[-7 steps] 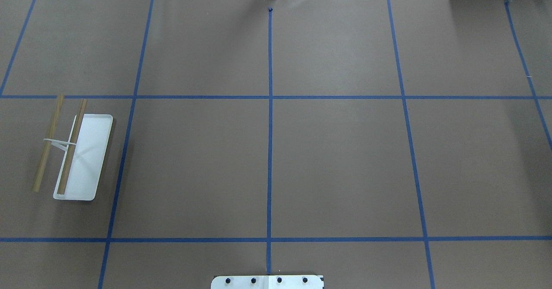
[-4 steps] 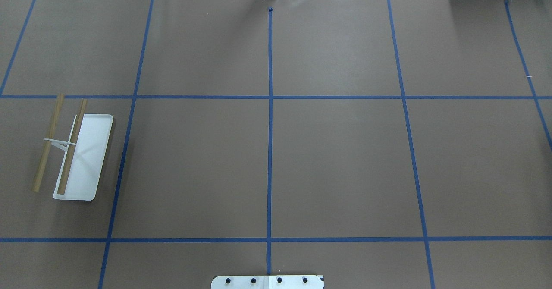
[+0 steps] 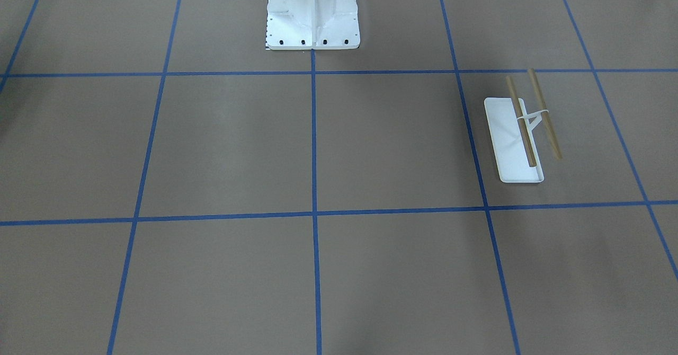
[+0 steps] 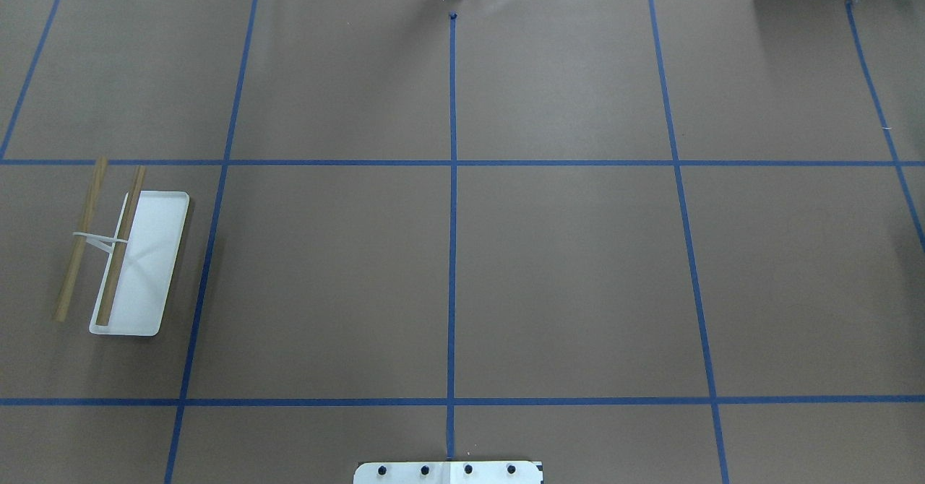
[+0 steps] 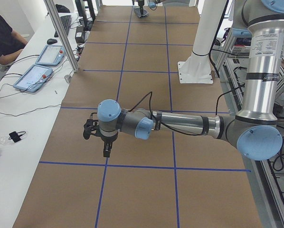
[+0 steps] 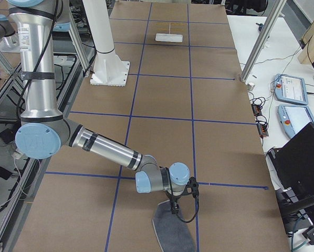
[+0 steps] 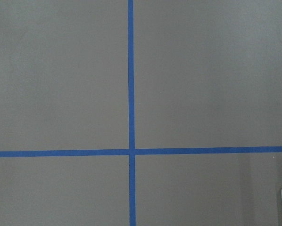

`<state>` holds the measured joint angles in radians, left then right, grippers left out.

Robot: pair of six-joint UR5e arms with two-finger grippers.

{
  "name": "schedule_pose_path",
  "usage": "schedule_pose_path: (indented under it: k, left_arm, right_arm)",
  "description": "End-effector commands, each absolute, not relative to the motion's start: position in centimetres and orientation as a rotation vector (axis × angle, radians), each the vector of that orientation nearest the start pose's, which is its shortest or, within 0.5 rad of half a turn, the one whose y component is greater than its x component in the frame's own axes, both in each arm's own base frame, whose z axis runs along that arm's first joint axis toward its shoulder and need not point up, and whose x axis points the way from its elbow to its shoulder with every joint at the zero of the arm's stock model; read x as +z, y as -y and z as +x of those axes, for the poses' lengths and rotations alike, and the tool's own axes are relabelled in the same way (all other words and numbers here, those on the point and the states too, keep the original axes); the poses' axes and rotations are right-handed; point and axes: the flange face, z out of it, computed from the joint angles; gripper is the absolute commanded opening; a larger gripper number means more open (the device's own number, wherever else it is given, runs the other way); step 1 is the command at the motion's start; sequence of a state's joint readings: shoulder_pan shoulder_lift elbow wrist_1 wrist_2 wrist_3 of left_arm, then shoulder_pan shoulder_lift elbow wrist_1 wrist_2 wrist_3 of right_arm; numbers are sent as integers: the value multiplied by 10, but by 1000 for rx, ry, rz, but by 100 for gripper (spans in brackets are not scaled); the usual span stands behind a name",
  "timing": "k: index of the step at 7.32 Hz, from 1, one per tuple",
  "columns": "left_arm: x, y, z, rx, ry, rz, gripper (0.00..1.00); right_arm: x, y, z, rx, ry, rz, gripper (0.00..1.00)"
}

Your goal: Hang towel on rack

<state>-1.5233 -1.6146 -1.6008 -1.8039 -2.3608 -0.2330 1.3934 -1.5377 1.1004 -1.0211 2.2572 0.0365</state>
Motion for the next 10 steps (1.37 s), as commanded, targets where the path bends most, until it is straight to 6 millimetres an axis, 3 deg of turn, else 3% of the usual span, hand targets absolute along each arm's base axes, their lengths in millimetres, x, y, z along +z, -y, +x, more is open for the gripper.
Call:
schedule_pose_path:
  k: [1,3,4,9,10]
  left_arm:
    - [593,529,-37,-51,-816,182,98]
    - [593,530,-37,-50,-816,183,98]
    - [592,531,-37,-49,-817,186,98]
    - [594,531,-37,-51,-816,180,98]
    - [593,531,-37,-50,-816,183,98]
  right_arm:
    - [827,499,-20,-175,681,18,98]
    - [828,500,-19,-206,672,30,70]
    - [826,501,-19,-208,678,34,65]
    - [826,489,-6,-182,732,36,64]
    - [820,490,-4,-181,736,50,60]
